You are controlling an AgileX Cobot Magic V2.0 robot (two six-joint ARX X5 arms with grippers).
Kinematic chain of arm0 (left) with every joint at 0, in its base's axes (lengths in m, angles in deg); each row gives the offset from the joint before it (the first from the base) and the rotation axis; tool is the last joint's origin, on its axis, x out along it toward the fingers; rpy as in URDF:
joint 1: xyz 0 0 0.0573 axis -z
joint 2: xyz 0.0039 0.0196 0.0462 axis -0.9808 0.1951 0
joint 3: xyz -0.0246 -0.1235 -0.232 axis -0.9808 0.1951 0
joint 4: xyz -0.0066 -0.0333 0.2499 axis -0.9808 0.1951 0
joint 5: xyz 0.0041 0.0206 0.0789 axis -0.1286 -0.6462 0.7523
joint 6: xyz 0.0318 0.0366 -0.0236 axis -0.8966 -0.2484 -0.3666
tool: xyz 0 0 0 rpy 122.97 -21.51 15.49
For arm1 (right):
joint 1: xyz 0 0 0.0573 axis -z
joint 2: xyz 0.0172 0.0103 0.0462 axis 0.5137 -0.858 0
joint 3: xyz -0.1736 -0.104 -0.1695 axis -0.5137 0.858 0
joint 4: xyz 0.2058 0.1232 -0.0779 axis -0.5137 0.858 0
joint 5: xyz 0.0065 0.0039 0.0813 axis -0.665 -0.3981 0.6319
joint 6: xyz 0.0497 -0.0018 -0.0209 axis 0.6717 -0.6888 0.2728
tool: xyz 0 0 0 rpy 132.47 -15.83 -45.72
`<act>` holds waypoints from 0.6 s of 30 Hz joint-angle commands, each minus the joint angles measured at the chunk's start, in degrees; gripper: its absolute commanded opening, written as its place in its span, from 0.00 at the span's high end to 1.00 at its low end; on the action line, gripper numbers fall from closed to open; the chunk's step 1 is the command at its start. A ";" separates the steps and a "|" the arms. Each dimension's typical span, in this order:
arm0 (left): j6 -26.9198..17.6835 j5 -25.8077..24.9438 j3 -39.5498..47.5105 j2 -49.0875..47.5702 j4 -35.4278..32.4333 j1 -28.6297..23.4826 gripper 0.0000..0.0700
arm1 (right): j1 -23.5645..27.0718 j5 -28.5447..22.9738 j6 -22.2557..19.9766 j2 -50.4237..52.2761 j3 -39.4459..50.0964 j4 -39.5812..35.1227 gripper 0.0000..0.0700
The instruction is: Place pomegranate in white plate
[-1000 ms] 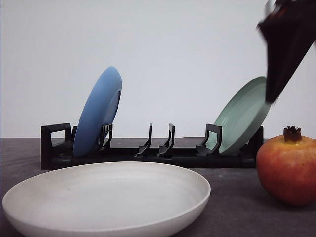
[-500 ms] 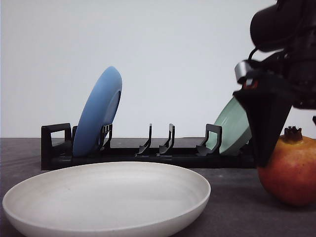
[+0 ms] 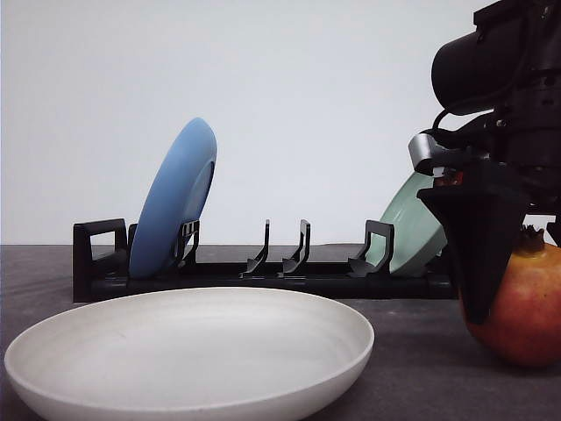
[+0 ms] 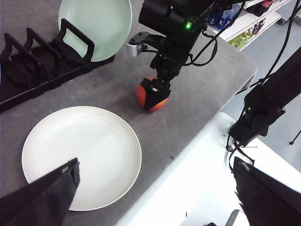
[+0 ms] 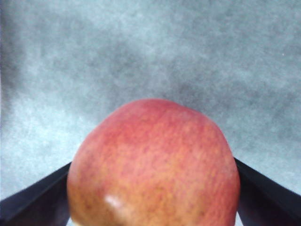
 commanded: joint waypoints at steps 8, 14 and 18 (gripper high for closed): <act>0.21 0.28 -0.90 0.26 -0.03 0.83 0.09 | -0.35 -1.52 -0.11 -1.25 -3.89 3.74 0.41; 0.21 0.28 -0.90 0.26 0.18 0.83 0.09 | -2.60 -1.44 -0.05 -1.32 -12.98 10.00 0.41; 0.23 0.28 -0.90 0.26 0.16 0.83 0.09 | -6.10 -1.05 0.36 -2.21 -20.20 13.55 0.41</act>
